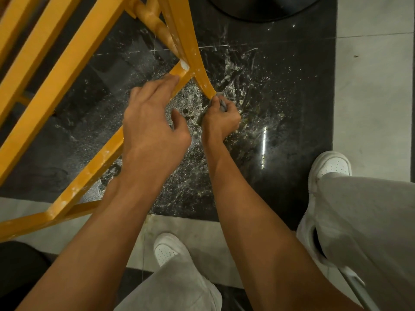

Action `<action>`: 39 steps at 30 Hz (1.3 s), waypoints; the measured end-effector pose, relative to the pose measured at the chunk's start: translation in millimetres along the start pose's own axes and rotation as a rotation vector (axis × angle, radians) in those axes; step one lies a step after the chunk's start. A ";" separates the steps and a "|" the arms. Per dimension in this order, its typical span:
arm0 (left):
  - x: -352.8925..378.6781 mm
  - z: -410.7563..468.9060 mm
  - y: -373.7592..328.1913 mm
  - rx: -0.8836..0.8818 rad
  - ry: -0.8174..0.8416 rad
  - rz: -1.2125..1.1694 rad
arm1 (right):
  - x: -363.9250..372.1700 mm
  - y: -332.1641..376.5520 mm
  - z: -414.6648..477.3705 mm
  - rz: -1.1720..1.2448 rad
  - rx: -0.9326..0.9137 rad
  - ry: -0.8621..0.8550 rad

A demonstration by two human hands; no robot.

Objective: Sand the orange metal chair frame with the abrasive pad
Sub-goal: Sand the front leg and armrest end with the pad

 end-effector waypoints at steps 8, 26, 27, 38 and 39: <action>-0.4 -0.3 -0.2 0.000 0.000 0.003 | 0.1 6.9 -2.9 -0.029 -0.021 -0.011; -0.8 0.5 0.7 -0.017 0.000 0.005 | -1.0 19.6 -10.7 -0.044 -0.033 -0.036; -0.6 0.7 0.6 -0.016 0.000 0.006 | -1.2 20.3 -12.9 -0.045 -0.063 -0.027; -1.5 1.4 -0.8 -0.021 0.000 0.011 | -4.8 25.0 -20.6 -0.040 -0.078 -0.012; -1.6 1.1 -0.9 -0.023 0.001 0.009 | -4.7 23.0 -19.0 -0.037 -0.037 -0.012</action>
Point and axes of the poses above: each hand's wrist, its own z-axis towards the middle knuckle, its own x-axis out of the palm, y = z × x, the point moved 7 cm from there along z, towards the middle knuckle, and after that the axes turned 1 degree about z, right-handed, at the moved point
